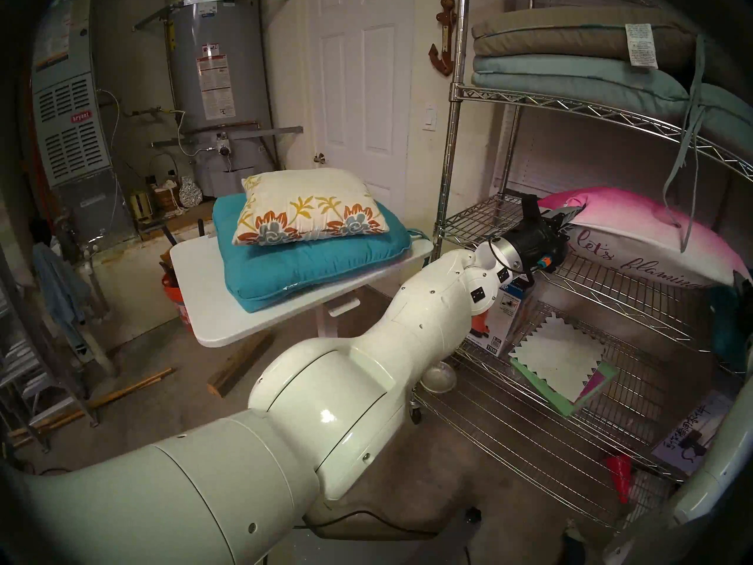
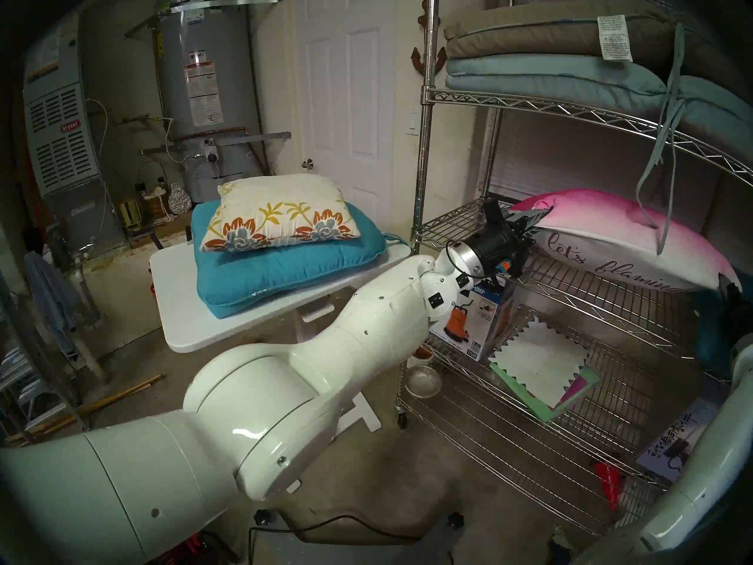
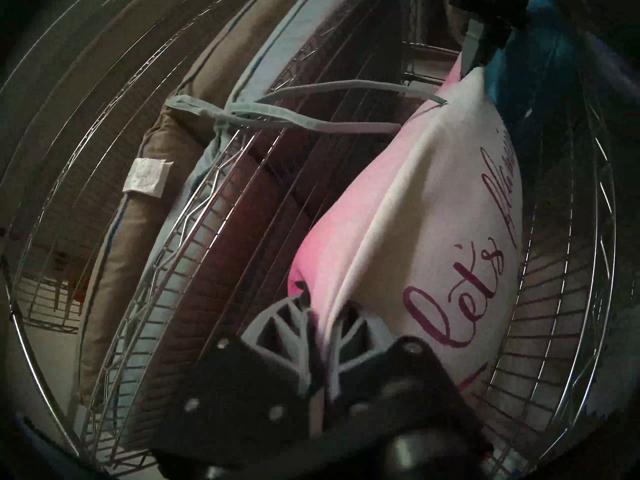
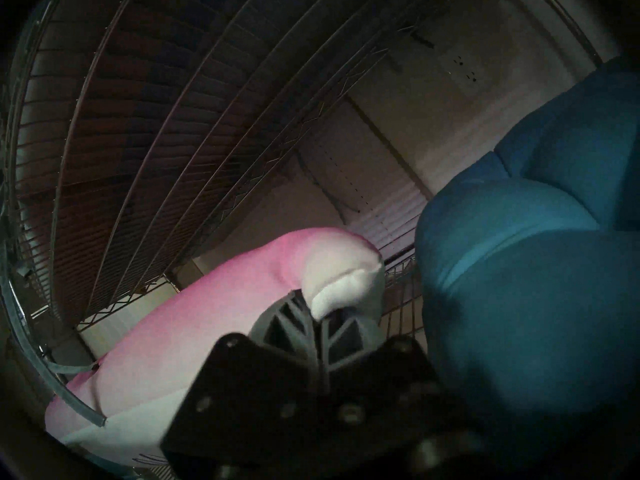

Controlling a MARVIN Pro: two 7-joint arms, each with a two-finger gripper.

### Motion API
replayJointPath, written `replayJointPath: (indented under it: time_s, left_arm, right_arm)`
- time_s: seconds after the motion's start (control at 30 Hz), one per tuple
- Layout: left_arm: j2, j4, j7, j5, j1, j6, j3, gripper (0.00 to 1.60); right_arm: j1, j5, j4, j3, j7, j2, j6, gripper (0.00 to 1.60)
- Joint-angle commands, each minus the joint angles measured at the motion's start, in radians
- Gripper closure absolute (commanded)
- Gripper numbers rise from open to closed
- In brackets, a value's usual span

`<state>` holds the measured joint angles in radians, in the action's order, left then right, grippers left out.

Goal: Put cushion on the shelf

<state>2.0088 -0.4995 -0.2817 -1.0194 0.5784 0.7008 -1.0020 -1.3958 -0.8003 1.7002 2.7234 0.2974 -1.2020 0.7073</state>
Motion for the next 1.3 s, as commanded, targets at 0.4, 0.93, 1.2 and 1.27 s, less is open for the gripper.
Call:
replayJointPath:
  time_s: [0.4,0.93,1.2,1.27]
  left_arm:
    - [-0.002,-0.069,0.008,0.015,-0.100,-0.060,0.119,1.60]
    - [-0.002,-0.110,0.033,0.016,-0.120,-0.092,0.233,1.60]
    - [-0.002,-0.122,0.046,0.015,-0.122,-0.104,0.269,1.60]
    - [-0.002,-0.125,0.048,0.015,-0.122,-0.106,0.278,1.60]
  right_arm:
    - [0.080,0.034,-0.144,0.049,-0.015,0.188,-0.031,1.60]
    - [0.109,0.055,-0.258,0.082,-0.010,0.276,-0.030,1.60]
    - [0.129,0.061,-0.303,0.095,-0.002,0.328,-0.029,1.60]
    - [0.134,0.063,-0.314,0.098,0.000,0.338,-0.029,1.60]
